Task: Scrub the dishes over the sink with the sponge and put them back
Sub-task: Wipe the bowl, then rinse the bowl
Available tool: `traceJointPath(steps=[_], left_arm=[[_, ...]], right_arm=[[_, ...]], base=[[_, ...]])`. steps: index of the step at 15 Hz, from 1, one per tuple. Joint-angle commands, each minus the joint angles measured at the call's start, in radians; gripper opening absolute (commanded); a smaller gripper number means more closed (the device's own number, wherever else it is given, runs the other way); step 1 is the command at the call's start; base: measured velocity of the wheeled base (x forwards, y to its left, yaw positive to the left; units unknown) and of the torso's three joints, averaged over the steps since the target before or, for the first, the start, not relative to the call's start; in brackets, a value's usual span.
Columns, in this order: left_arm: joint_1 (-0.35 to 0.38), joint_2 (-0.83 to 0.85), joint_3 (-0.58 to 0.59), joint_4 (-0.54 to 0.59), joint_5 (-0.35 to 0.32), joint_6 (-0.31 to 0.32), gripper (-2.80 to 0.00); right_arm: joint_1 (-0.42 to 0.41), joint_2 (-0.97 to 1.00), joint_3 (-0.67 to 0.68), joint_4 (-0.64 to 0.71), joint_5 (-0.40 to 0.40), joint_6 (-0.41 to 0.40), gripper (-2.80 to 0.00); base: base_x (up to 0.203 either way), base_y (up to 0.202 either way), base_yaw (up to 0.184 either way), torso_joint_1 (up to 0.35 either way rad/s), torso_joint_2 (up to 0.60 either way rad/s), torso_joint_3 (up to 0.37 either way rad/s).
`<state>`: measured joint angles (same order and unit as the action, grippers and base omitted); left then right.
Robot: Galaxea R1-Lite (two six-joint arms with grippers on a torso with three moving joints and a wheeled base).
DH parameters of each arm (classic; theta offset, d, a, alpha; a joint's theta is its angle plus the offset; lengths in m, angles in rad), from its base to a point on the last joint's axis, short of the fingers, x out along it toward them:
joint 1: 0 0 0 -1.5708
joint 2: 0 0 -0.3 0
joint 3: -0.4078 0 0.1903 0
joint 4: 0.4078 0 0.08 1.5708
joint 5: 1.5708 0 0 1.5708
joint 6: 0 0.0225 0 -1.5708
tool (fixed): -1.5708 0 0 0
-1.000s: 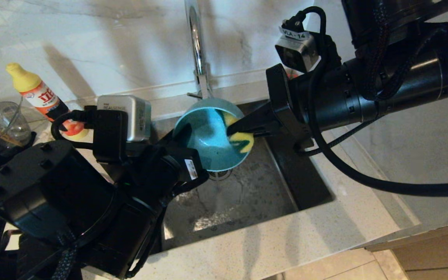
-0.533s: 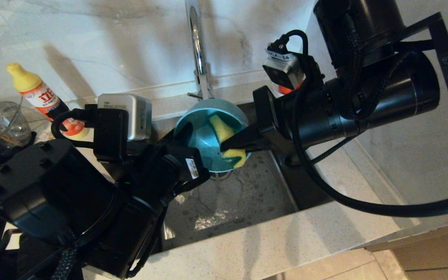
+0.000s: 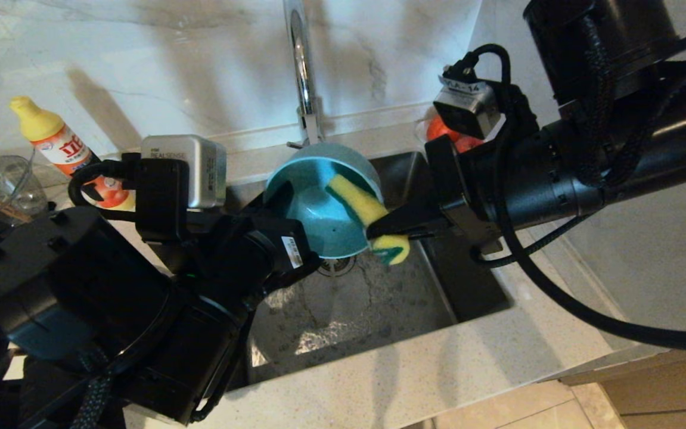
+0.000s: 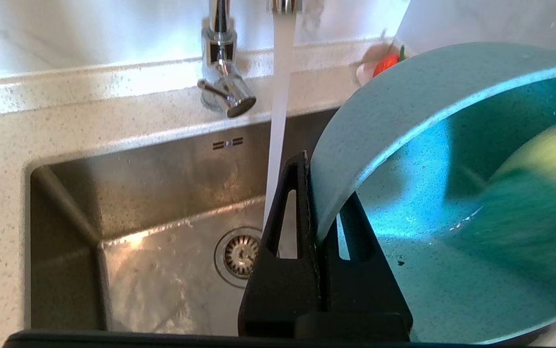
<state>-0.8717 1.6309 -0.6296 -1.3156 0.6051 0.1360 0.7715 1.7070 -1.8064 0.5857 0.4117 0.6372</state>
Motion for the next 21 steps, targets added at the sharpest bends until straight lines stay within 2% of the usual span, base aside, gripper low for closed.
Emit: traceJointPath(steps=[1, 3, 9, 12, 14, 17, 20, 21], left_arm=[[0.009, 0.02, 0.005, -0.005, 0.005, -0.002, -2.8], [0.019, 0.035, 0.002, -0.002, 0.007, -0.007, -2.8], [0.054, 0.069, 0.011, 0.007, 0.021, -0.012, -2.8], [0.07, 0.053, 0.032, 0.065, 0.034, -0.035, -2.8], [0.072, -0.009, 0.048, 0.204, 0.06, -0.074, -2.8], [0.102, -0.112, 0.055, 0.482, 0.066, -0.126, -2.8], [0.135, -0.172, 0.037, 0.765, 0.056, -0.232, -2.8], [0.158, -0.176, 0.023, 0.866, 0.034, -0.266, -2.8]], right_arm=[[-0.001, -0.066, 0.004, 0.002, 0.005, -0.013, -2.8], [0.001, -0.104, 0.019, 0.005, 0.007, -0.038, -2.8], [0.002, -0.203, 0.042, 0.008, 0.012, -0.044, -2.8], [0.002, -0.231, 0.048, 0.011, 0.012, -0.067, -2.8], [-0.002, -0.256, 0.071, 0.012, 0.006, -0.071, -2.8], [-0.067, -0.257, 0.12, 0.01, 0.004, -0.072, -2.8], [-0.1, -0.274, 0.185, 0.004, 0.003, -0.073, -2.8], [-0.105, -0.277, 0.201, 0.004, 0.003, -0.074, -2.8]], base=[[0.0, 0.0, 0.0, 0.0, 0.0, 0.0], [0.0, 0.0, 0.0, 0.0, 0.0, 0.0], [0.0, 0.0, 0.0, 0.0, 0.0, 0.0], [0.0, 0.0, 0.0, 0.0, 0.0, 0.0], [0.0, 0.0, 0.0, 0.0, 0.0, 0.0], [0.0, 0.0, 0.0, 0.0, 0.0, 0.0], [0.0, 0.0, 0.0, 0.0, 0.0, 0.0], [0.0, 0.0, 0.0, 0.0, 0.0, 0.0]])
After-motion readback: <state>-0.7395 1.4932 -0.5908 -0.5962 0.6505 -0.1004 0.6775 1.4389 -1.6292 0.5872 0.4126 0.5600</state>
